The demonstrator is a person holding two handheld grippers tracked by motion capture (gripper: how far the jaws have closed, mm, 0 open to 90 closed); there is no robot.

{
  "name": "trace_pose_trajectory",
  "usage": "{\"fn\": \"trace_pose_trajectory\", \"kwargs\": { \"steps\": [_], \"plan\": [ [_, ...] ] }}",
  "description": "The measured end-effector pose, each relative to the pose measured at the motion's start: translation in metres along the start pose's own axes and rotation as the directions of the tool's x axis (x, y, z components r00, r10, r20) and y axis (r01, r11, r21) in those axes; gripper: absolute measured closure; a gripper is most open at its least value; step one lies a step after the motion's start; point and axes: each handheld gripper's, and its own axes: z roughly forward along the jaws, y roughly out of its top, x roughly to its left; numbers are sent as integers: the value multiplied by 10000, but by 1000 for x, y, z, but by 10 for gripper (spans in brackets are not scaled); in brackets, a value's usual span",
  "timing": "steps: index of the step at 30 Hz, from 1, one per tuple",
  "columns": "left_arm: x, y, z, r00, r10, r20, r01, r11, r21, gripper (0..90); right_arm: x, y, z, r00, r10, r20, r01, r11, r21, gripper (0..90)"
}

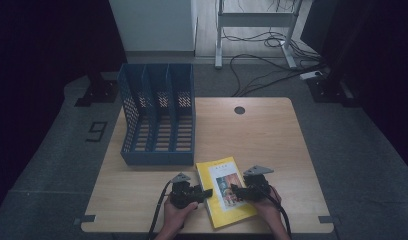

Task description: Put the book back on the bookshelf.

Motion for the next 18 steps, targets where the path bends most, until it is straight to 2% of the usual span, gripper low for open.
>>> {"fn": "trace_pose_trajectory", "kwargs": {
  "steps": [3, 7, 9, 10, 15, 18],
  "plan": [
    [0, 0, 0, 10000, -7, 1, 7, 10000, 0, 471, -1, 0, 1, 9997, 258, -28, -258, 9996, 74, 336],
    [0, 0, 0, 10000, -14, -4, 14, 10000, -3, 471, -4, 1, 1, 9955, 913, -237, -904, 9953, 349, 333],
    [0, 0, 0, 10000, -4, -1, 4, 10000, 1, 471, -5, 1, 1, 9946, 990, -313, -977, 9944, 403, 335],
    [0, 0, 0, 10000, 31, -15, -31, 10000, 10, 470, -4, 0, 3, 9904, 1124, -800, -1077, 9923, 612, 316],
    [-1, 0, 0, 9999, 81, -60, -81, 10000, 6, 469, 1, 0, 4, 9919, 1076, -678, -1037, 9929, 585, 306],
    [-1, 0, -1, 9998, 149, -144, -149, 9999, -3, 466, 2, -1, 3, 9948, 805, -624, -779, 9961, 424, 312]
  ]
}}
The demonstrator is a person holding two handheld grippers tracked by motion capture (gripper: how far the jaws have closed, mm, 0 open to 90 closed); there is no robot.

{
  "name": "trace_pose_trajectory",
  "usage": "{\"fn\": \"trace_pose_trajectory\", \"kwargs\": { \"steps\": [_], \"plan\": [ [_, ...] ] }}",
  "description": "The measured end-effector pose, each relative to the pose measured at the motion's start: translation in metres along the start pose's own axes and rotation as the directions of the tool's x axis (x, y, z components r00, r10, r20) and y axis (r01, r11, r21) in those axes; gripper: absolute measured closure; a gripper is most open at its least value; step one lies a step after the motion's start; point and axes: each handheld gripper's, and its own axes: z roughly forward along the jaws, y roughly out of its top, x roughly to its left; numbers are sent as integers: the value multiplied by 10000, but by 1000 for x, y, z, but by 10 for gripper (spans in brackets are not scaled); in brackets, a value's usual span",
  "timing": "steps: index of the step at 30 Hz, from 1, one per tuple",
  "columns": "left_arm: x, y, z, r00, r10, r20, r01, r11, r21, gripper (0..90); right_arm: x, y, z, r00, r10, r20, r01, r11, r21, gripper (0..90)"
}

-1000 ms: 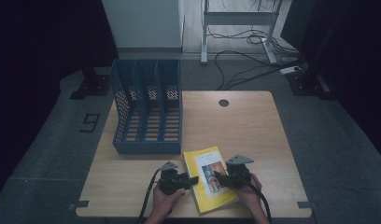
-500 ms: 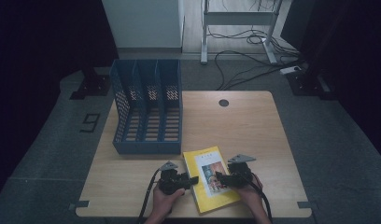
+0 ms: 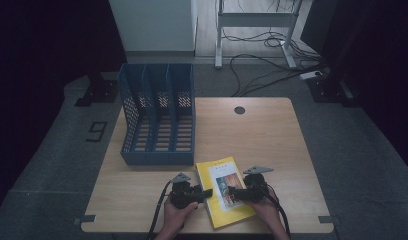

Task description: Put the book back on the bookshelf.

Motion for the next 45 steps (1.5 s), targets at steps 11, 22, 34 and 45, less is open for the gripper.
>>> {"fn": "trace_pose_trajectory", "kwargs": {
  "steps": [11, 22, 34, 45],
  "plan": [
    [7, 1, -5, 9996, 16, 275, -12, 9999, -145, 487, 9, -1, 1, 9982, -396, -443, 396, 9992, 8, 335],
    [1, 2, -16, 9980, 450, 437, -416, 9963, -756, 560, 14, -1, 1, 9924, -639, -1052, 598, 9973, -416, 334],
    [3, 9, -32, 9949, 732, 691, -650, 9913, -1143, 622, 19, -1, -1, 9863, -806, -1437, 669, 9929, -980, 340],
    [0, 13, -43, 9918, 1057, 717, -949, 9855, -1409, 654, 21, -1, -1, 9788, -1047, -1763, 802, 9868, -1406, 335]
  ]
}}
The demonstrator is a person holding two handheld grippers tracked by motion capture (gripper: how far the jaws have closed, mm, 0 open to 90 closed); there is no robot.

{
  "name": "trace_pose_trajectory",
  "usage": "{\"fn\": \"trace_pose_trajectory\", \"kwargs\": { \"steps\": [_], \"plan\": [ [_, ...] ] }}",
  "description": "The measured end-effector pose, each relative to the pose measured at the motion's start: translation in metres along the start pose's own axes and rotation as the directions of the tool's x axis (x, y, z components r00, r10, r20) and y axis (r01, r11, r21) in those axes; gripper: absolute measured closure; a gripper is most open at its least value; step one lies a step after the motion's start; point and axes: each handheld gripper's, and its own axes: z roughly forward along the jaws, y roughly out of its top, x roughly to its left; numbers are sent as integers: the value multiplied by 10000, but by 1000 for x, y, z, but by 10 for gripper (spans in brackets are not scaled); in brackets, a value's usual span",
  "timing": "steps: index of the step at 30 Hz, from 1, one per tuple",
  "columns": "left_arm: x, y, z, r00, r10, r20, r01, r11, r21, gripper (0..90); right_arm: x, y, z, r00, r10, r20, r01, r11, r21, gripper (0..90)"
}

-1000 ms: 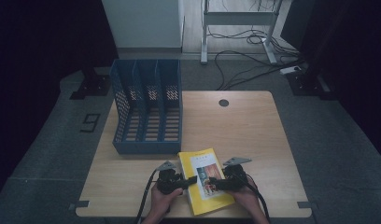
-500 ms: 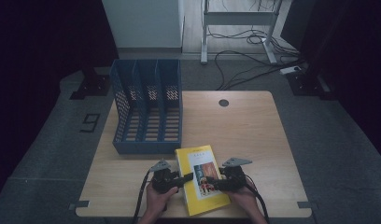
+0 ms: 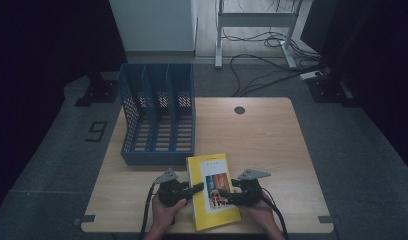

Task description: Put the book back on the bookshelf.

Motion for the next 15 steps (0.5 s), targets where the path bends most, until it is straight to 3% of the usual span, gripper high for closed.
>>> {"fn": "trace_pose_trajectory", "kwargs": {
  "steps": [15],
  "plan": [
    [-7, 1, -1, 9985, 536, 138, -535, 9985, -101, 664, -2, 0, 0, 9998, 177, -42, -179, 9992, -358, 273]
  ]
}}
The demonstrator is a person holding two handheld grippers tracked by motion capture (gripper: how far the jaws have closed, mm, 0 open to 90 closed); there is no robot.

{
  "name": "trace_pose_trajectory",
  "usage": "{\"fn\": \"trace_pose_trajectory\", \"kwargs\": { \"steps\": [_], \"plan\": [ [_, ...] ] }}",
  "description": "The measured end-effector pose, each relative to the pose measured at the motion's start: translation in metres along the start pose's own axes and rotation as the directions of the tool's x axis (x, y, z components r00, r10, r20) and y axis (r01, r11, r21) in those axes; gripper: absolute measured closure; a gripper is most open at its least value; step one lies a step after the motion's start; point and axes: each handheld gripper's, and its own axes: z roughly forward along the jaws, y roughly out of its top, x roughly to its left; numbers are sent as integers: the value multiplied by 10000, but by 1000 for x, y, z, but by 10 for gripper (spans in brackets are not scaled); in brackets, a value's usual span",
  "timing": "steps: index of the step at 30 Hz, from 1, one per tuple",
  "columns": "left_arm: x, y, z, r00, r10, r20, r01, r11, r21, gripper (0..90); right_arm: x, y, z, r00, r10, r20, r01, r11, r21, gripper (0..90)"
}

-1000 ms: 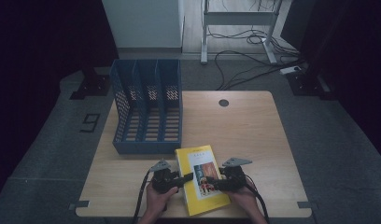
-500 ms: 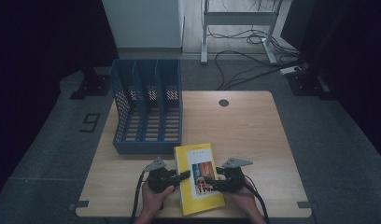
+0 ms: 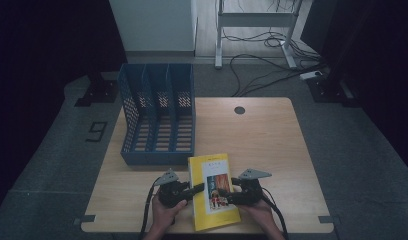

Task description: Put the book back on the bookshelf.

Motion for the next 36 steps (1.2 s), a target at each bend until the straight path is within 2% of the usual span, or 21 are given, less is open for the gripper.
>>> {"fn": "trace_pose_trajectory", "kwargs": {
  "steps": [8, 14, 15, 16, 21, 23, 27, 29, 31, 36],
  "plan": [
    [-7, 1, 0, 9994, 322, 159, -322, 9995, -29, 671, -2, 2, -4, 9991, 313, -291, -322, 9989, -328, 264],
    [-11, 3, -1, 9980, 602, 175, -600, 9981, -126, 674, -2, 4, -10, 9989, 302, -365, -319, 9983, -488, 282],
    [-13, 3, -2, 9970, 760, 154, -758, 9970, -148, 674, -2, 5, -12, 9988, 331, -353, -351, 9978, -563, 290],
    [-19, 5, -2, 9939, 1098, 105, -1096, 9938, -196, 674, -2, 6, -14, 9989, 299, -364, -322, 9975, -631, 297],
    [-26, 8, -6, 9906, 1356, 157, -1349, 9901, -391, 684, 0, 9, -22, 9993, 149, -330, -183, 9944, -1036, 316],
    [-29, 10, -8, 9890, 1470, 186, -1458, 9879, -528, 690, 4, 12, -27, 9998, -114, -161, 92, 9914, -1309, 320],
    [-33, 12, -11, 9877, 1552, 214, -1537, 9862, -612, 701, 12, 17, -33, 9994, -306, 143, 323, 9890, -1444, 320],
    [-38, 15, -16, 9843, 1743, 286, -1719, 9825, -713, 706, 17, 19, -37, 9986, -433, 314, 478, 9863, -1580, 320],
    [-40, 16, -17, 9835, 1778, 321, -1750, 9817, -758, 714, 19, 21, -40, 9981, -486, 377, 542, 9849, -1645, 320],
    [-45, 19, -21, 9810, 1885, 468, -1838, 9788, -905, 733, 30, 26, -50, 9945, -763, 722, 892, 9765, -1961, 327]
  ]
}}
